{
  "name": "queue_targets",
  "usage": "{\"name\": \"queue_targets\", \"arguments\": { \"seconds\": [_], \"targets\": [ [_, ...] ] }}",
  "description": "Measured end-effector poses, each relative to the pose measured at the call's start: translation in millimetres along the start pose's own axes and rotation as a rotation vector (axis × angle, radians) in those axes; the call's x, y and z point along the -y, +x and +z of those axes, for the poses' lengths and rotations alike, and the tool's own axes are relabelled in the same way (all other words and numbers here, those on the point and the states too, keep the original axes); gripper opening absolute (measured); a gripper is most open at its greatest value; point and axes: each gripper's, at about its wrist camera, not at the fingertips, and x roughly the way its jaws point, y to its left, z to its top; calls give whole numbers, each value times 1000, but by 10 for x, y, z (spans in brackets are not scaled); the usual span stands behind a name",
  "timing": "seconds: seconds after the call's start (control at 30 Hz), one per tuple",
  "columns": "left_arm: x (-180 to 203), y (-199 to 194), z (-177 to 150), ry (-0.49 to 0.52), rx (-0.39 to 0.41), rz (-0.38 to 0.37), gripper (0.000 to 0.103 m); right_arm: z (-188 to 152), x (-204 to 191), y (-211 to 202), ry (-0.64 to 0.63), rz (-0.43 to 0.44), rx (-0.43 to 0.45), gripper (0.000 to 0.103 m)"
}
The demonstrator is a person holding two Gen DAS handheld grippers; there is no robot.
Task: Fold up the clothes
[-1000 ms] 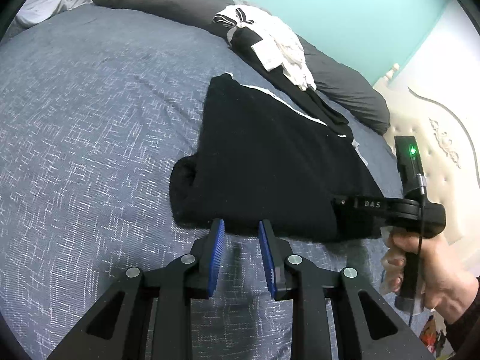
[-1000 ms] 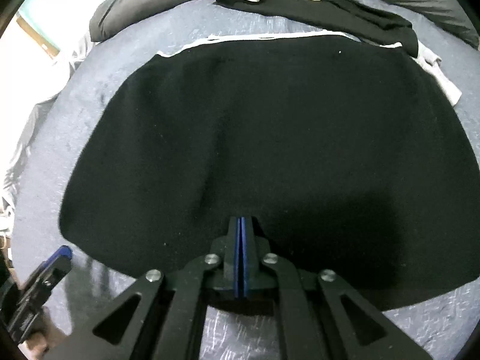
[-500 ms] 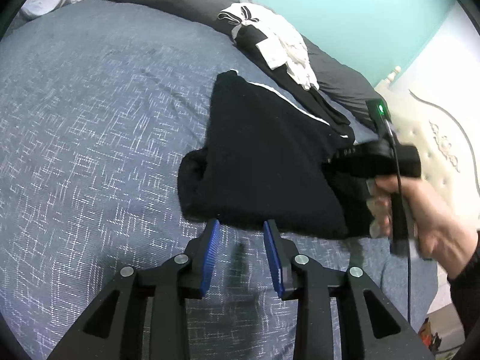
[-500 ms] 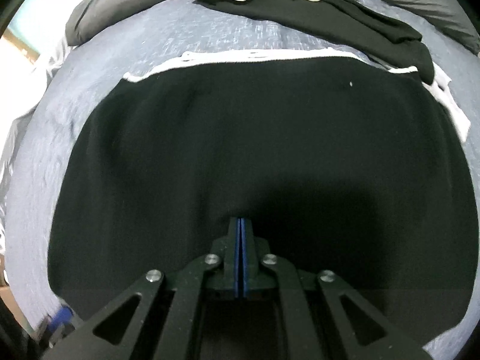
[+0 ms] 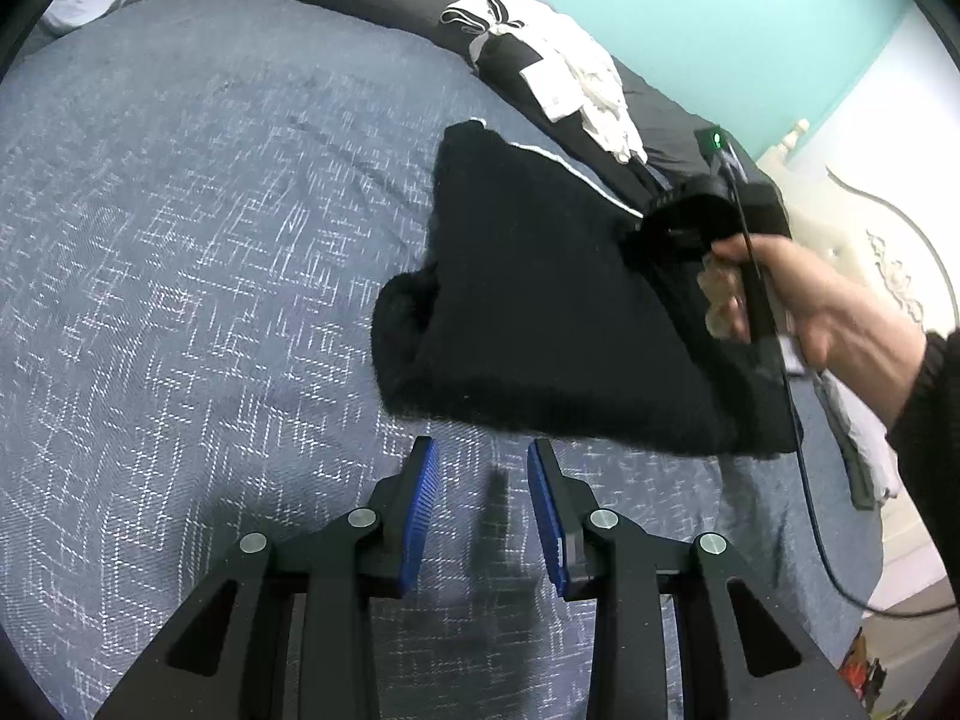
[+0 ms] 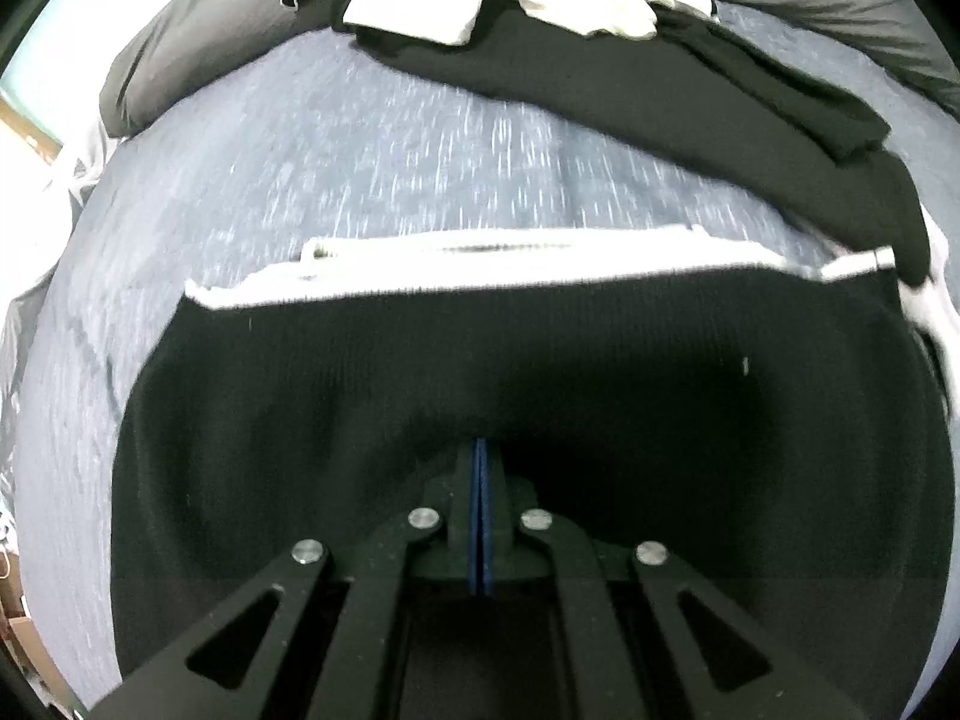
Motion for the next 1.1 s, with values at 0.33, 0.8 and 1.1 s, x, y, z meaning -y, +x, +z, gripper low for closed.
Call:
{"name": "queue_targets", "arguments": {
  "seconds": [0.33,0.8,1.1],
  "targets": [
    [13,48,2,-2,-4,-2,34,338,34,170,29,26,29,0],
    [93,78,24,19,-7,-4,34,118,323,-670,65,194,173,1],
    [5,54,36,-61,-9,-29,46,-1179,581,-1170,-1,289,182,1]
  ]
}}
